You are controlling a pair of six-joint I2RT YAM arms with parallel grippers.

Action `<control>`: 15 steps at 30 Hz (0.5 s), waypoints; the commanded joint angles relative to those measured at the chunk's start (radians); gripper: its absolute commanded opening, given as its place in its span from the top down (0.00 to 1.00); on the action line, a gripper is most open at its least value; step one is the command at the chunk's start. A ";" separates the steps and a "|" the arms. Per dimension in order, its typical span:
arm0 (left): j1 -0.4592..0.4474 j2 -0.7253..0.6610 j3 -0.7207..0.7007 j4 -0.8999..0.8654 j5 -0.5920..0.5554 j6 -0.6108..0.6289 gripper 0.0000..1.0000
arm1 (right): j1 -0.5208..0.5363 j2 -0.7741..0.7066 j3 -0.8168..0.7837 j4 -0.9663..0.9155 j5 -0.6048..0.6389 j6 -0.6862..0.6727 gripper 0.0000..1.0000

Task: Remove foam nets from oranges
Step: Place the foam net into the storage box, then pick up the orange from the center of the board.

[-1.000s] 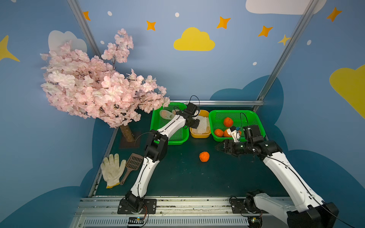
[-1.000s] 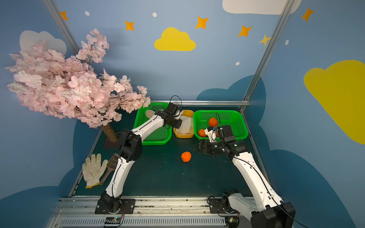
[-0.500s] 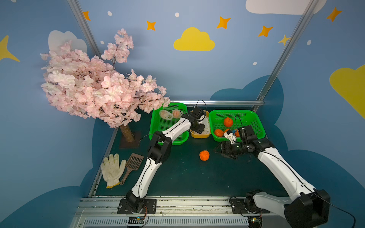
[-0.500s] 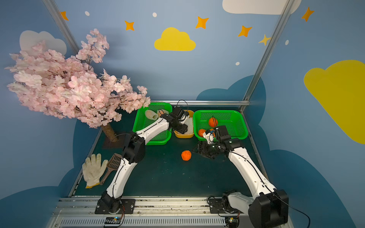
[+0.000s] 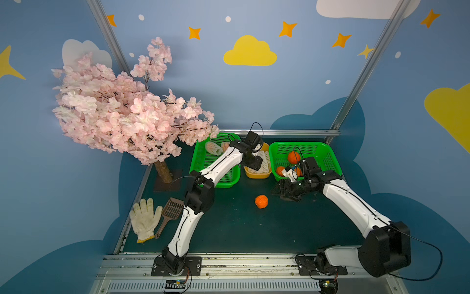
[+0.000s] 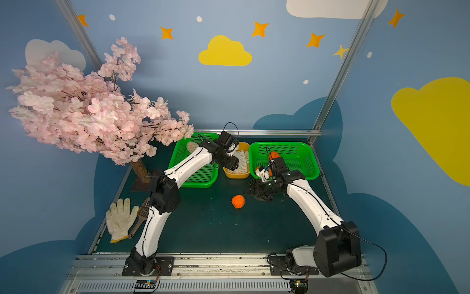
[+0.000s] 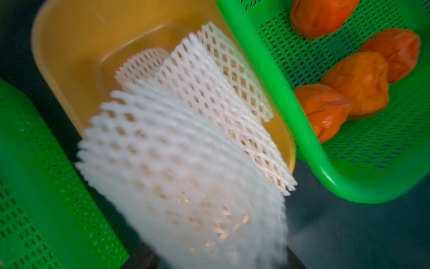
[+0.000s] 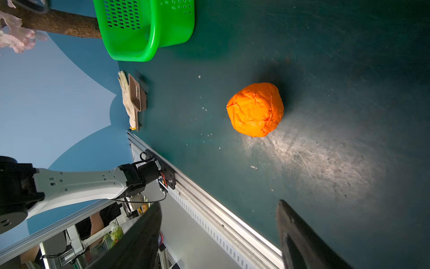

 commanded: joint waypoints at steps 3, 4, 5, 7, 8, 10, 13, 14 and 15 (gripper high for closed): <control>-0.002 -0.068 0.028 -0.053 0.024 -0.036 0.29 | 0.006 0.050 0.021 -0.013 -0.008 -0.016 0.24; -0.002 -0.077 0.028 -0.057 0.032 -0.036 0.28 | 0.006 0.058 0.021 -0.006 -0.007 -0.012 0.23; -0.001 -0.086 0.027 -0.059 0.043 -0.042 0.28 | 0.007 0.072 0.021 0.001 -0.006 -0.009 0.23; 0.002 -0.100 0.017 -0.058 0.059 -0.062 0.28 | 0.009 0.102 0.027 0.012 -0.009 -0.009 0.23; 0.007 -0.105 0.020 -0.061 0.070 -0.064 0.28 | 0.012 0.122 0.032 0.016 -0.009 -0.010 0.23; 0.014 -0.115 0.023 -0.068 0.093 -0.074 0.27 | 0.019 0.157 0.045 0.024 -0.020 -0.017 0.23; 0.024 -0.139 0.019 -0.069 0.135 -0.100 0.27 | 0.043 0.211 0.069 0.035 -0.022 -0.031 0.22; 0.027 -0.147 0.017 -0.067 0.146 -0.104 0.27 | 0.051 0.229 0.077 0.038 -0.020 -0.033 0.22; 0.027 -0.157 0.017 -0.068 0.152 -0.105 0.27 | 0.057 0.246 0.088 0.039 -0.019 -0.039 0.22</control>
